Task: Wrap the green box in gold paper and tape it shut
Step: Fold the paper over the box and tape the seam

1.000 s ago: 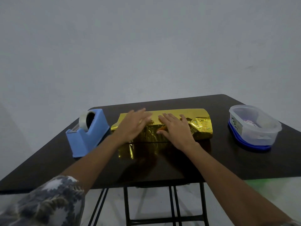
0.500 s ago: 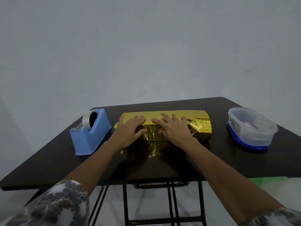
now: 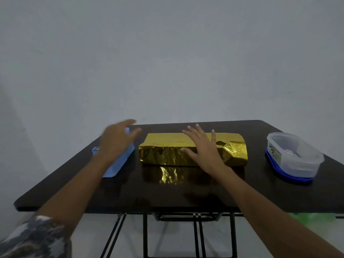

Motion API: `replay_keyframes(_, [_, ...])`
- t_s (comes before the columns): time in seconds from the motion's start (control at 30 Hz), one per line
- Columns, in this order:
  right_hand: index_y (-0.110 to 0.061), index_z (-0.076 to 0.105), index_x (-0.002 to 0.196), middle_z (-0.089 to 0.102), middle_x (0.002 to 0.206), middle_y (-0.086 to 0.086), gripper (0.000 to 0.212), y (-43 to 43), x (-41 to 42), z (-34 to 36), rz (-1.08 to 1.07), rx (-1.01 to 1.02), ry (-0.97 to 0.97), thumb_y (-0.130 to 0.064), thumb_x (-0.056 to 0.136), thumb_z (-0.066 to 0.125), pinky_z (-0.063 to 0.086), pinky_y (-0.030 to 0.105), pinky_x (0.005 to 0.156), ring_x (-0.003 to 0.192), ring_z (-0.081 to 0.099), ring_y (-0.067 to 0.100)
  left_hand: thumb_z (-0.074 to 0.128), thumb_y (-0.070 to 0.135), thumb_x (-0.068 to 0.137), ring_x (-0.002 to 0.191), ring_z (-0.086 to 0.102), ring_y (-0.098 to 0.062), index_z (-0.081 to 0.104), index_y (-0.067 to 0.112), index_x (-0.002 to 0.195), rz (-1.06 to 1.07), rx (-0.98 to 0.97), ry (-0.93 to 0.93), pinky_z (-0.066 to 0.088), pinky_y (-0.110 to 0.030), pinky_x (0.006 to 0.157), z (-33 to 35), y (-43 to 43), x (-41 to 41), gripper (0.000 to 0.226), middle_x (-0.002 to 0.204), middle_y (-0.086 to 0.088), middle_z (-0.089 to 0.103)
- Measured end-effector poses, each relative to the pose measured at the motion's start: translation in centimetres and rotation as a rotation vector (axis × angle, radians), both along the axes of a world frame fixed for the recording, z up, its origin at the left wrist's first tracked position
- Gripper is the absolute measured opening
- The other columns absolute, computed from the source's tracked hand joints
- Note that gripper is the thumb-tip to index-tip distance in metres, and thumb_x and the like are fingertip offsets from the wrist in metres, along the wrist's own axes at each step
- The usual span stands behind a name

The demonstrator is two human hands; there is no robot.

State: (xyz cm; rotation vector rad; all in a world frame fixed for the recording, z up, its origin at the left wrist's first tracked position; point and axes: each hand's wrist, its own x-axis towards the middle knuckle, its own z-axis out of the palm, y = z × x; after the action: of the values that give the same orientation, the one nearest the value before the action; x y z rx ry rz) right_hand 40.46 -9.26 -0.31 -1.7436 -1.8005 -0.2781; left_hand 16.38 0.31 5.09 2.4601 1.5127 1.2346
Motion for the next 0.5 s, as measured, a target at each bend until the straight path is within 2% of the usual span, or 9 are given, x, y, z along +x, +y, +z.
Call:
replay_keyframes(0.07, [-0.026,0.036,0.142,0.027,0.153,-0.008,0.051,0.2,-3.0,-0.1,0.097,0.062,0.092,-0.042,0.095,0.046,-0.008,0.038,0.115,0.145,0.009,0.01,0.054,0.047,0.091,0.117,0.054,-0.029,0.058,0.017,0.127,0.213,-0.061,-0.045,0.042,-0.04,0.095,0.9,0.2,-3.7,0.047,0.134,-0.003,0.056])
replay_keyframes(0.13, [-0.024,0.042,0.138,0.039,0.147,-0.006,0.046,1.1,-6.7,-0.3,0.206,0.062,0.194,-0.035,0.095,0.051,0.009,0.031,0.115,0.14,0.024,0.012,0.057,0.043,0.089,0.114,0.054,-0.034,0.056,0.01,0.127,0.36,-0.273,-0.001,0.042,-0.04,0.091,0.9,1.0,-6.8,0.05,0.131,-0.012,0.057])
replay_keyframes(0.2, [-0.021,0.044,0.137,0.046,0.141,-0.002,0.046,2.5,-10.6,-0.9,0.291,0.02,0.288,-0.032,0.094,0.054,0.027,0.029,0.111,0.133,0.037,0.014,0.064,0.039,0.085,0.092,0.06,-0.032,0.064,-0.001,0.107,0.326,-0.529,-0.083,0.045,-0.035,0.075,0.3,1.3,-8.3,0.045,0.111,-0.019,0.064])
replay_keyframes(0.27, [-0.017,0.041,0.14,0.046,0.141,0.003,0.049,4.1,-14.4,-1.4,0.344,-0.078,0.37,-0.031,0.094,0.054,0.034,0.033,0.106,0.13,0.04,0.019,0.07,0.031,0.083,0.07,0.057,-0.023,0.062,-0.005,0.092,0.208,-0.695,-0.308,0.043,-0.031,0.057,-0.1,1.2,-8.7,0.038,0.087,-0.016,0.064])
replay_keyframes(0.3, [-0.016,0.038,0.141,0.044,0.142,0.005,0.051,4.8,-16.0,-1.6,0.365,-0.14,0.409,-0.031,0.095,0.053,0.035,0.036,0.104,0.131,0.039,0.022,0.071,0.027,0.083,0.066,0.055,-0.02,0.061,-0.004,0.09,0.181,-0.729,-0.411,0.041,-0.03,0.052,-0.2,1.2,-8.6,0.033,0.08,-0.013,0.061])
replay_keyframes(0.4, [-0.014,0.034,0.142,0.039,0.142,0.006,0.051,6.6,-20.2,-1.7,0.378,-0.228,0.524,-0.031,0.096,0.049,0.039,0.041,0.098,0.127,0.041,0.026,0.072,0.02,0.082,0.067,0.055,-0.019,0.06,0.001,0.081,0.162,-0.764,-0.518,0.044,-0.032,0.051,0.0,1.9,-8.7,0.023,0.078,-0.01,0.06])
replay_keyframes(0.5, [-0.013,0.042,0.136,0.044,0.135,0.007,0.045,8.1,-21.9,-1.4,0.285,-0.178,0.724,-0.029,0.096,0.051,0.042,0.038,0.094,0.122,0.046,0.026,0.074,0.02,0.081,0.073,0.058,-0.021,0.061,0.0,0.088,0.14,-0.857,-0.492,0.051,-0.039,0.063,0.6,2.7,-8.6,0.024,0.085,-0.012,0.062])
